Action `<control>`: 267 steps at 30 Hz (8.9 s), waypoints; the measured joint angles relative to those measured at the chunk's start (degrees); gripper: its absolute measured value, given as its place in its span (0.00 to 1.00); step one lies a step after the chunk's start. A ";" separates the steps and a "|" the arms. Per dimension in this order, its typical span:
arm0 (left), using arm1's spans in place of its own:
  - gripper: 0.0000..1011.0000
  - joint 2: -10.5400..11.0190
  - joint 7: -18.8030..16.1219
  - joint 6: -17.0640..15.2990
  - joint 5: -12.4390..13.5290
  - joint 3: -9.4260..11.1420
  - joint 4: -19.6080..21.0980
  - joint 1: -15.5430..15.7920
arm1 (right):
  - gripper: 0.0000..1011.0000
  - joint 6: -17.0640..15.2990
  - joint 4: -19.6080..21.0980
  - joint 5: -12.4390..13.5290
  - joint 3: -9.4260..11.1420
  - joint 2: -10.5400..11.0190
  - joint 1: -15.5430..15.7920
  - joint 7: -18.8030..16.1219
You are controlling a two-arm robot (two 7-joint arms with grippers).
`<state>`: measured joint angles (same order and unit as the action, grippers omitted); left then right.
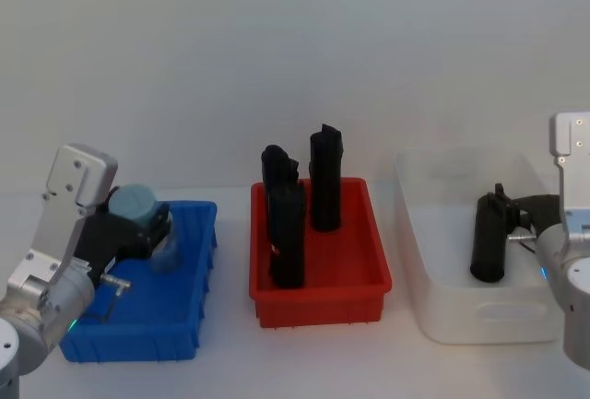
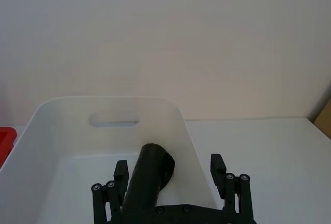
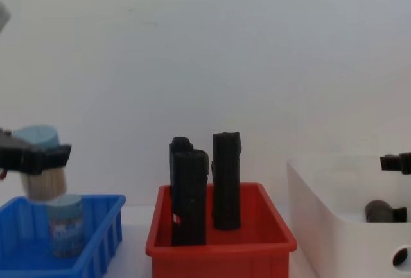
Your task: Pick the cotton swabs from the blue box and place them into the white box.
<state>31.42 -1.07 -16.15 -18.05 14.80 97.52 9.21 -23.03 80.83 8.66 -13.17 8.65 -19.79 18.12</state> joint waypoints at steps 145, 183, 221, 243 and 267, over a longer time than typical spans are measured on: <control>0.69 -16.34 18.13 7.24 5.91 7.41 -3.27 9.88 | 0.62 21.64 6.35 -21.39 -8.31 0.21 1.87 -37.50; 0.99 -16.34 18.09 7.20 5.87 7.41 -3.27 9.88 | 0.62 20.00 6.25 -20.11 -7.43 0.59 2.61 -31.64; 0.99 -16.34 18.09 7.20 5.88 7.41 -3.27 9.88 | 0.62 8.59 5.28 -9.95 -1.80 0.02 2.23 -8.70; 0.99 -16.34 18.09 7.20 5.88 7.41 -3.27 9.88 | 0.79 -1.02 4.90 -13.27 -2.12 -1.10 -2.94 -19.98; 0.99 -16.34 18.09 7.20 5.88 7.41 -3.27 9.88 | 0.99 -3.55 4.59 -14.83 -2.45 -1.48 -4.53 -23.58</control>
<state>15.07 17.02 -8.95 -12.17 22.21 94.25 19.09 -26.58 85.42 -6.17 -15.63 7.16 -24.32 -5.46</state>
